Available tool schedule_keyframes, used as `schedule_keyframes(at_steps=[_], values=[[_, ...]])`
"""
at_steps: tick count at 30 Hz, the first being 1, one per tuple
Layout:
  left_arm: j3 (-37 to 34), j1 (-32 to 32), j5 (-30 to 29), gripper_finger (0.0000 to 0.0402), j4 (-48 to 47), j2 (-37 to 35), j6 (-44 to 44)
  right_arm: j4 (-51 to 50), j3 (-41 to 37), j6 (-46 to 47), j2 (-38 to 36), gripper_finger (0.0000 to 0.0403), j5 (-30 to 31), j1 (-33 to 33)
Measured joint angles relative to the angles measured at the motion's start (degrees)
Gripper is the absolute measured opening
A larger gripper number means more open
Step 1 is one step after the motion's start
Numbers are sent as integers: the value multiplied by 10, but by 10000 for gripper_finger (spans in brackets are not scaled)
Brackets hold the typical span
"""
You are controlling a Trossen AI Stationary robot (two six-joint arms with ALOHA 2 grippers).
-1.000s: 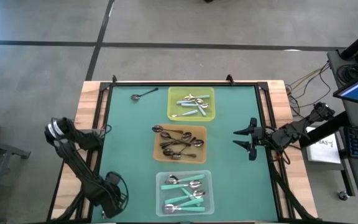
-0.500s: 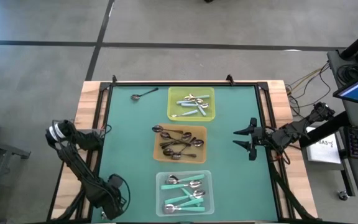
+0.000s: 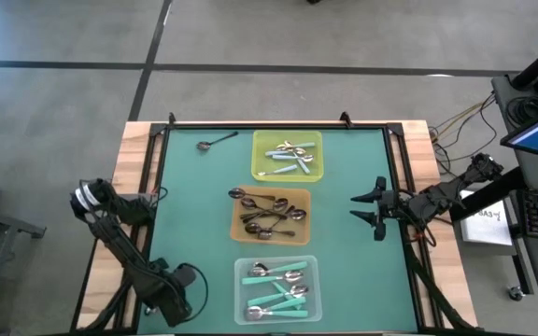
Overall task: Sort silverware by color (type)
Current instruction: Put the blue spoon into the yellow bin
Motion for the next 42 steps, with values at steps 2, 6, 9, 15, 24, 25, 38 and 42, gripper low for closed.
schedule_keyframes(at_steps=[2, 6, 9, 15, 24, 25, 38, 42], values=[[0, 4, -22, 45, 7, -1, 37, 0, 0, 0, 0, 185, 0, 0], [0, 10, -62, 44, 13, -5, 86, 0, 0, 0, 0, 185, 0, 0], [-2, 12, -101, 44, 9, -11, 89, 0, 0, 0, 0, 185, 0, 0], [-2, 12, -159, 59, 1, -51, 67, 0, 0, 0, 0, 185, 0, 0], [-4, 9, -130, 108, -15, -61, 69, 0, 0, 0, 0, 185, 0, 0], [-5, 8, -120, 114, -14, -61, 69, 0, 0, 0, 0, 185, 0, 0], [-94, 9, -95, 142, 184, -66, 56, 0, 0, 0, 0, 185, 0, 0], [-119, 14, -98, 141, 195, -67, 18, 0, 0, 0, 0, 185, 0, 0]])
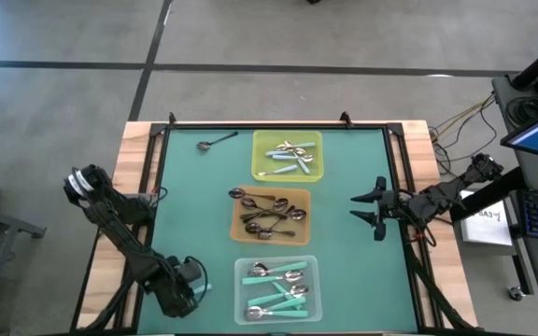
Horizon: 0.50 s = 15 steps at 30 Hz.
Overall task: Sort silverware by color (type)
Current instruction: Put the blue spoon into the yellow bin
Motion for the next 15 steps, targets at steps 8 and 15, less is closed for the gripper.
schedule_keyframes(at_steps=[8, 15], values=[[-4, 0, -5, 60, -13, 1, 77, 0, 0, 0, 0, 185, 0, 0], [-4, 0, -15, 16, -16, 0, 88, 0, 0, 0, 0, 185, 0, 0]])
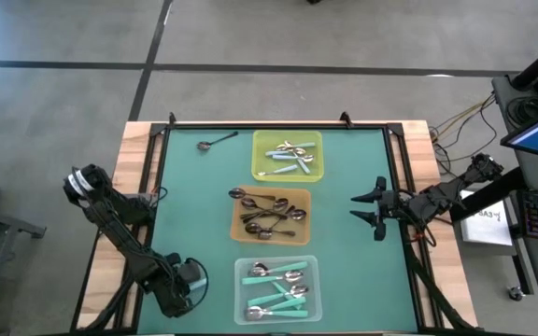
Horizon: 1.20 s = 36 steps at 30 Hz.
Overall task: Sort silverware by color (type)
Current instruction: Put the blue spoon into the yellow bin
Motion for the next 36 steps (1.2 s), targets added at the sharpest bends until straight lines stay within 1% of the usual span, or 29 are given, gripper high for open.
schedule_keyframes(at_steps=[2, 4, 8, 12, 14, 18, 22, 27, 30, 33, 36], values=[[1, 0, -4, 10, -2, -7, 9, 0, 0, 0, 0, 185, 0, 0], [2, 0, -24, 9, -2, -23, 12, 0, 0, 0, 0, 185, 0, 0], [-2, 5, -123, 7, -20, -58, 11, 0, 0, 0, 0, 185, 0, 0], [-1, 18, -173, 7, -37, -94, 10, 0, 0, 0, 0, 185, 0, 0], [0, 27, -207, 7, -42, -114, 18, 0, 0, 0, 0, 185, 0, 0], [0, 55, -266, 7, -53, -157, 65, 0, 0, 0, 0, 185, 0, 0], [1, 105, -316, 7, -37, -204, 157, 0, 0, 0, 0, 185, 0, 0], [2, 204, -325, 7, 33, -237, 328, 0, 0, 0, 0, 185, 0, 0], [2, 273, -316, 7, 99, -239, 442, 0, 0, 0, 0, 185, 0, 0], [2, 346, -283, 7, 180, -232, 551, 0, 0, 0, 0, 185, 0, 0], [2, 422, -258, 7, 254, -218, 635, 0, 0, 0, 0, 185, 0, 0]])
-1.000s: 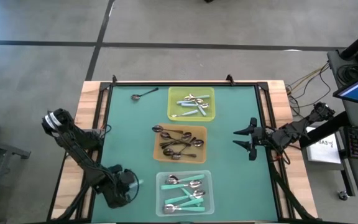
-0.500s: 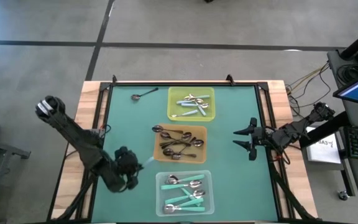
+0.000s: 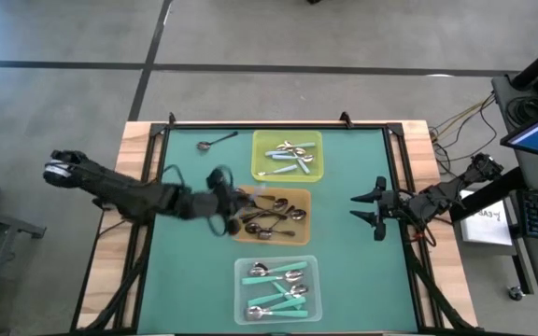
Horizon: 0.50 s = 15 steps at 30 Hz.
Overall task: Sort silverware by color (type)
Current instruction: Put the blue spoon into the yellow bin
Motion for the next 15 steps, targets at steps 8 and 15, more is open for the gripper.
schedule_keyframes(at_steps=[8, 15], values=[[1, 176, 156, 7, 255, 80, 140, 0, 0, 0, 0, 185, 0, 0], [1, 269, 228, 20, 484, 196, 138, 0, 0, 0, 0, 185, 0, 0]])
